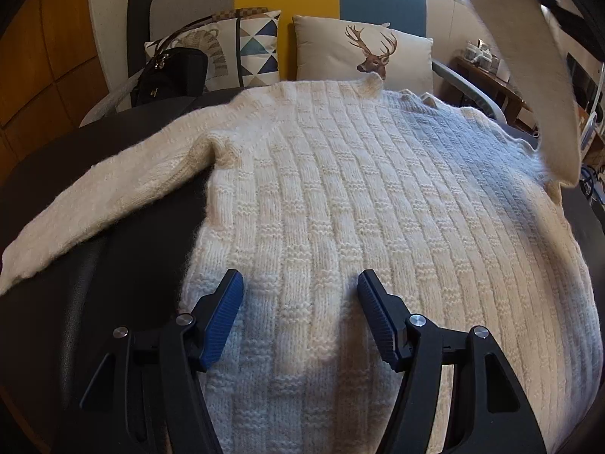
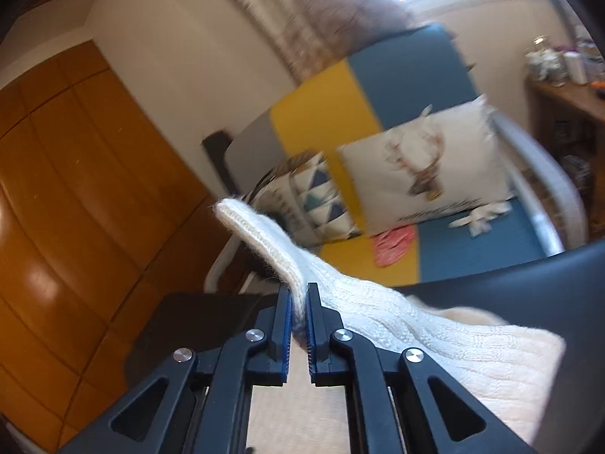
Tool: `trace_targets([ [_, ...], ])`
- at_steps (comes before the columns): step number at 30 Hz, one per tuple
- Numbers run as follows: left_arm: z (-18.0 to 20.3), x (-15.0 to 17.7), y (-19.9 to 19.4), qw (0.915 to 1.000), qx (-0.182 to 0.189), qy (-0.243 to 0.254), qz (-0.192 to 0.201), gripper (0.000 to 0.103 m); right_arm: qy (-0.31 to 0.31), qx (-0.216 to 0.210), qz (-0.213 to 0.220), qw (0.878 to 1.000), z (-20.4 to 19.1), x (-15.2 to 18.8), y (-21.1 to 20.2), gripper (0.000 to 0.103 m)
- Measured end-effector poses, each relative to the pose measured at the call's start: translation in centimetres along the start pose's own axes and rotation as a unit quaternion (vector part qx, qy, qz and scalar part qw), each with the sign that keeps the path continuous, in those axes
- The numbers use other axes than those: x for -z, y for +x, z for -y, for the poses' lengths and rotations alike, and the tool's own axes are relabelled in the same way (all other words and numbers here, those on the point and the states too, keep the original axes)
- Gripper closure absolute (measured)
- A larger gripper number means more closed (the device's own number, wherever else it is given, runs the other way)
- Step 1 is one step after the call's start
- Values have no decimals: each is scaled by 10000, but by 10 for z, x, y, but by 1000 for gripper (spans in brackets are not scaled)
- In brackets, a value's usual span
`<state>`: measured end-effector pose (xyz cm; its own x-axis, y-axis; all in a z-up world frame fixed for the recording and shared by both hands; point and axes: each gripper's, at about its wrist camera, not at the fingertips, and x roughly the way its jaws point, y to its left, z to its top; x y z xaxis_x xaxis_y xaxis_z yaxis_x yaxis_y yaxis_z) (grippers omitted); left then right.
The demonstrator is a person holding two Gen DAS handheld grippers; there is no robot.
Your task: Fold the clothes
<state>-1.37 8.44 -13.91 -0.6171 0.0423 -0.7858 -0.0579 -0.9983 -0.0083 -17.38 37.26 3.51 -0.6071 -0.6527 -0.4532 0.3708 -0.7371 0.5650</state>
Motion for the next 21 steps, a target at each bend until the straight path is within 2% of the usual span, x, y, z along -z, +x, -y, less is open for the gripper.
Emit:
trace_targets([
  [5, -3, 1, -1, 10000, 67, -58, 25, 35, -228, -369, -887, 9951, -42, 38, 100, 98],
  [8, -7, 2, -3, 9998, 129, -148, 54, 35, -417, -492, -1403, 9880, -58, 68, 148, 98],
  [11, -17, 3, -12, 9988, 262, -372, 206, 34, -755, -514, -1887, 9778, -72, 100, 178, 98],
  [14, -30, 2, -13, 9981, 286, -529, 163, 34, -949, -356, -2236, 9694, -71, 122, 193, 91],
  [15, -34, 2, -12, 9979, 280, -567, 130, 34, -920, -369, -2361, 9666, -68, 127, 196, 80],
  [16, -37, 0, -12, 9977, 270, -610, 106, 34, -768, -455, -2447, 9655, -62, 131, 195, 76],
  [20, -49, -12, -17, 9982, 209, -545, 145, 34, -172, -757, -1965, 9774, -33, 135, 156, 76],
  [21, -52, -18, -20, 9984, 177, -492, 209, 34, -84, -709, -1862, 9799, -24, 137, 145, 76],
])
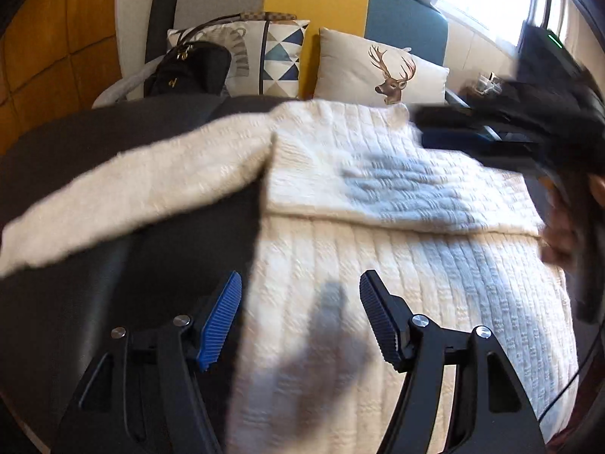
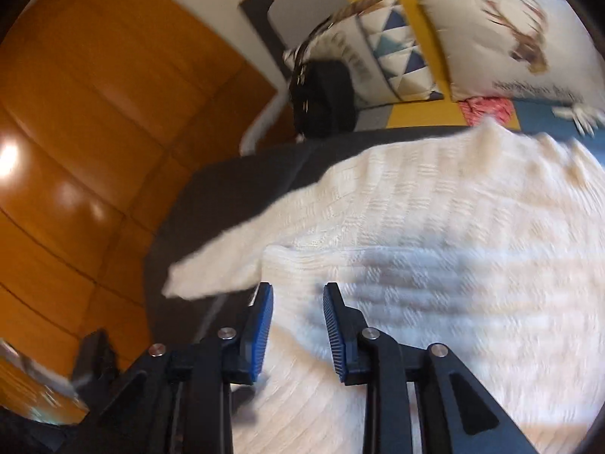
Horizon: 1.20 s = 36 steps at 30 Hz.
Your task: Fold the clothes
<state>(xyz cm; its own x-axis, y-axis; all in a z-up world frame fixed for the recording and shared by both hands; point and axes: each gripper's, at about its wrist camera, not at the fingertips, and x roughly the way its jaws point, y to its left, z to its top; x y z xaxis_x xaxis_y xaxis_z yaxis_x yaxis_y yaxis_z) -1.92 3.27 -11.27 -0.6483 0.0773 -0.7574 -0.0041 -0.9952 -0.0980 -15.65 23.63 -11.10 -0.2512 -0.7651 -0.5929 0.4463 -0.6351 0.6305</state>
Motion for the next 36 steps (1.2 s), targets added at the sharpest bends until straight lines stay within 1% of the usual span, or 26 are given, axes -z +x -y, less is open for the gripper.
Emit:
trace_targets([
  [2, -4, -17, -1, 10000, 31, 69, 58, 34, 89, 367, 168, 9991, 15, 13, -19, 76],
  [4, -6, -35, -2, 9998, 131, 97, 108, 34, 332, 660, 289, 9968, 36, 31, -41, 75],
  [7, -8, -63, 8, 9976, 674, -91, -115, 34, 655, 1041, 449, 9914, 62, 59, -76, 75],
  [9, -4, -74, 16, 9954, 916, -117, -267, 34, 863, 1154, 561, 9880, 77, 75, -94, 75],
  [11, 4, -80, 26, 9949, 940, -8, -367, 34, 985, 1181, 650, 9860, 89, 92, -105, 74],
  [14, 22, -85, 41, 9952, 792, 375, -445, 34, 1137, 1204, 738, 9834, 105, 110, -115, 74],
  [16, 31, -88, 54, 9932, 861, 517, -593, 34, 1209, 1252, 737, 9820, 109, 119, -119, 74],
  [18, 34, -87, 62, 9921, 898, 492, -724, 35, 1250, 1331, 702, 9807, 111, 129, -123, 74],
  [20, 34, -85, 67, 9921, 882, 442, -772, 34, 1101, 1431, 567, 9819, 104, 135, -125, 74],
  [22, 31, -84, 70, 9935, 744, 425, -745, 34, 677, 1497, 363, 9857, 87, 143, -127, 74],
  [23, 30, -84, 75, 9935, 669, 429, -812, 34, 431, 1758, 135, 9834, 79, 147, -124, 74],
  [24, 28, -84, 81, 9932, 604, 427, -894, 34, 187, 2063, -87, 9783, 71, 152, -120, 74],
  [25, 26, -84, 86, 9930, 579, 389, -951, 34, -28, 2476, -296, 9684, 66, 157, -115, 74],
  [26, 24, -83, 90, 9926, 580, 341, -1008, 34, -196, 2729, -491, 9606, 64, 162, -111, 75],
  [28, 22, -80, 93, 9925, 557, 325, -1035, 34, -593, 3022, -635, 9493, 57, 168, -104, 75],
  [30, 21, -80, 85, 9932, 621, 397, -897, 34, -616, 3172, -653, 9441, 56, 169, -100, 75],
  [32, 18, -79, 74, 9941, 592, 516, -743, 34, -679, 3241, -775, 9404, 55, 166, -97, 75],
  [34, 5, -80, 61, 9944, 675, 522, -618, 34, -737, 3302, -890, 9368, 54, 163, -95, 75],
  [36, -14, -81, 52, 9941, 769, 492, -593, 34, -775, 3312, -935, 9357, 54, 163, -95, 75],
])
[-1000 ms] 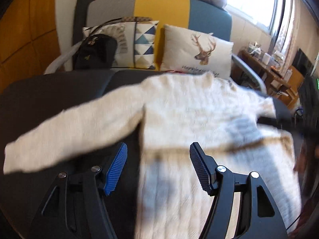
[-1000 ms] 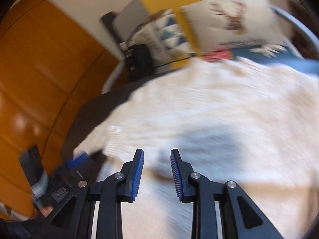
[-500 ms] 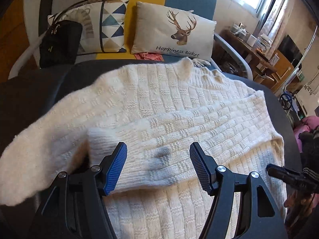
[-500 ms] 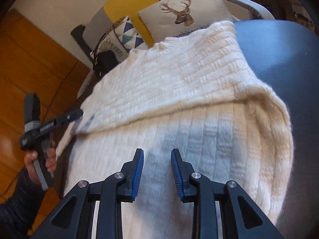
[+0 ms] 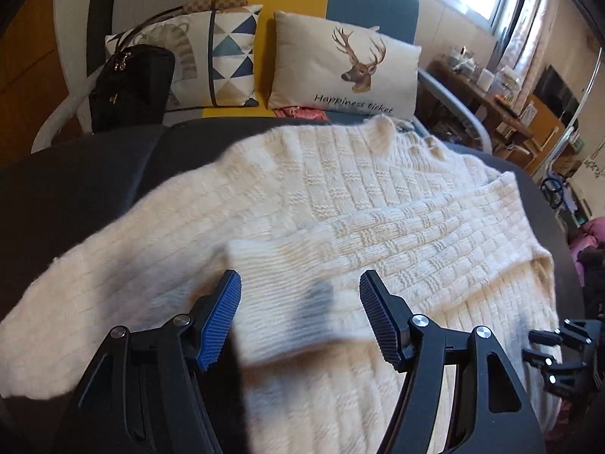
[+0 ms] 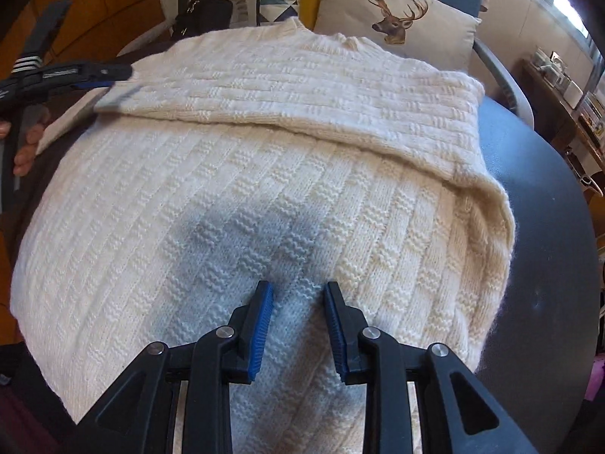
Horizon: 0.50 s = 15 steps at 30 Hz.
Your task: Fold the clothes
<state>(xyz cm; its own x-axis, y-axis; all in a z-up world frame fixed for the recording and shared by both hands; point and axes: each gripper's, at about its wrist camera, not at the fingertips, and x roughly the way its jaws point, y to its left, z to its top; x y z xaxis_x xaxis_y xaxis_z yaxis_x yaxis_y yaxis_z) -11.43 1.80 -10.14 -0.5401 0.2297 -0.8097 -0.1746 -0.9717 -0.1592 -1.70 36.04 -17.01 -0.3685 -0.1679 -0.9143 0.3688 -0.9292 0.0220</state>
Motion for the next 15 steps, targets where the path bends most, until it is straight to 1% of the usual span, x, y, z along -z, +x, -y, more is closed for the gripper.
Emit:
trace_targets([
  [3, -24, 4, -5, 10000, 2, -5, -82, 34, -32, 25, 15, 10000, 1, 0, 0, 75],
  [5, -32, 2, -5, 9999, 1, 32, -102, 34, -6, 18, 30, 10000, 3, -1, -1, 75],
  [7, -30, -3, -2, 9998, 80, 175, -109, 34, 19, 14, 49, 10000, 5, -4, -1, 75],
  [11, -21, -16, 21, 9985, -107, 458, -287, 36, 1, 32, 83, 10000, 5, -13, -1, 75],
  [12, -18, -19, 27, 9981, -130, 499, -332, 39, -15, 30, 92, 10000, 3, -14, 0, 75],
  [14, -14, -23, 37, 9976, -88, 550, -416, 49, -45, 21, 107, 9999, 2, -15, 0, 75],
  [15, -12, -25, 42, 9973, -49, 560, -473, 57, -62, 9, 116, 9999, 0, -11, -3, 75],
])
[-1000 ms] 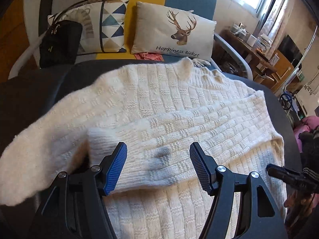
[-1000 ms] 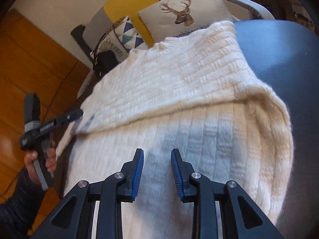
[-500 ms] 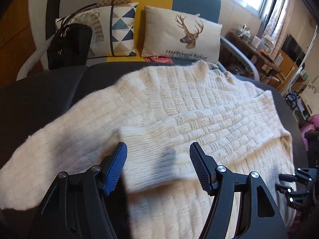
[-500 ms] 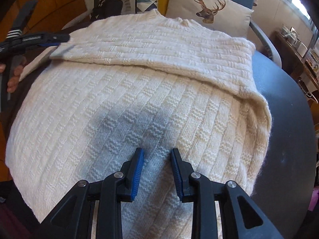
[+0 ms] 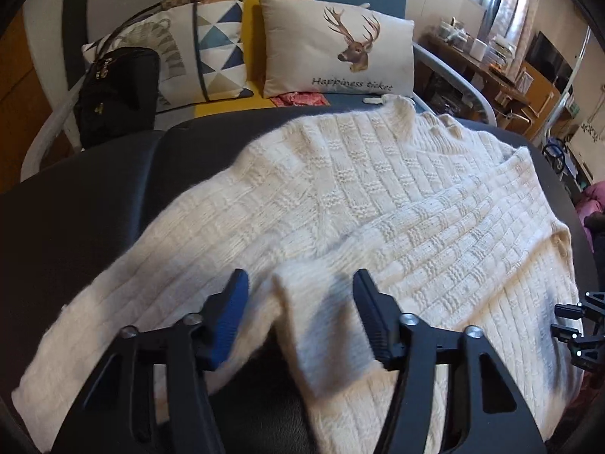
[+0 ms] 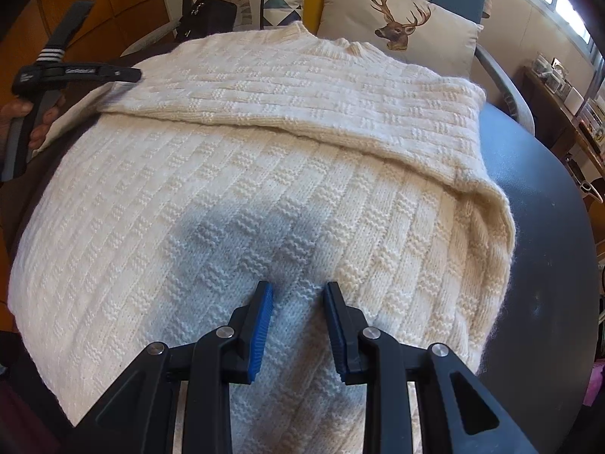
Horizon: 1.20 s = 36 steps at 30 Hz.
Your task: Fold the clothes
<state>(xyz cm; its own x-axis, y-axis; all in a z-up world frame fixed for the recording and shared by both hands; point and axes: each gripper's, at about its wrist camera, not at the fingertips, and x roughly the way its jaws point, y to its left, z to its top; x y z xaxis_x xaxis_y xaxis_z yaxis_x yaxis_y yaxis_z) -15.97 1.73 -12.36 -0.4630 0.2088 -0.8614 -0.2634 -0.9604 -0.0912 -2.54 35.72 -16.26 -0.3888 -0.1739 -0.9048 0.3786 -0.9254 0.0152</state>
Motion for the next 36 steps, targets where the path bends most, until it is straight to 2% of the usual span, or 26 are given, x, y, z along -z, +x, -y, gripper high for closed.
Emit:
trace_targets([
  [3, 5, -1, 7, 9999, 46, 92, -48, 66, -36, -32, 12, 10000, -2, 4, -4, 75],
  [7, -2, 1, 3, 9997, 226, -46, -14, 83, -61, -47, 49, 10000, -1, 4, -5, 75],
  [10, -8, 4, -1, 9989, 413, -208, 43, 87, -79, -40, 97, 9999, -1, 4, -4, 74],
  [13, -4, 6, -5, 9993, 334, -152, 101, 91, -82, -12, 111, 9999, -3, 3, -1, 74],
  [17, 1, -6, -23, 9982, 389, -260, 372, 92, -100, 14, 159, 9998, -4, 4, -2, 74],
  [18, 2, -12, -29, 9976, 416, -275, 488, 96, -107, 18, 161, 9998, -5, 4, -3, 74],
  [22, 5, -52, -50, 9931, 569, -368, 962, 96, -136, 23, 128, 9998, -7, 3, -4, 74],
  [24, 5, -66, -51, 9923, 649, -453, 948, 96, -140, 16, 112, 9998, -7, 3, -5, 74],
  [25, 7, -70, -48, 9936, 521, -399, 916, 95, -148, 16, 106, 9998, -7, 3, -5, 74],
  [28, 4, -68, -5, 9992, -96, -281, 280, 95, -132, 18, 107, 9999, -7, 2, -4, 74],
  [29, 1, -63, 7, 9992, -171, -326, 154, 95, -120, 14, 112, 9999, -7, 2, -4, 74],
  [32, -14, -43, 34, 9981, -218, -569, -83, 95, -76, 3, 140, 9999, -6, 3, -4, 74],
  [36, -19, -39, 28, 9970, -74, -763, -46, 95, -96, -18, 82, 9999, -2, 2, -3, 74],
])
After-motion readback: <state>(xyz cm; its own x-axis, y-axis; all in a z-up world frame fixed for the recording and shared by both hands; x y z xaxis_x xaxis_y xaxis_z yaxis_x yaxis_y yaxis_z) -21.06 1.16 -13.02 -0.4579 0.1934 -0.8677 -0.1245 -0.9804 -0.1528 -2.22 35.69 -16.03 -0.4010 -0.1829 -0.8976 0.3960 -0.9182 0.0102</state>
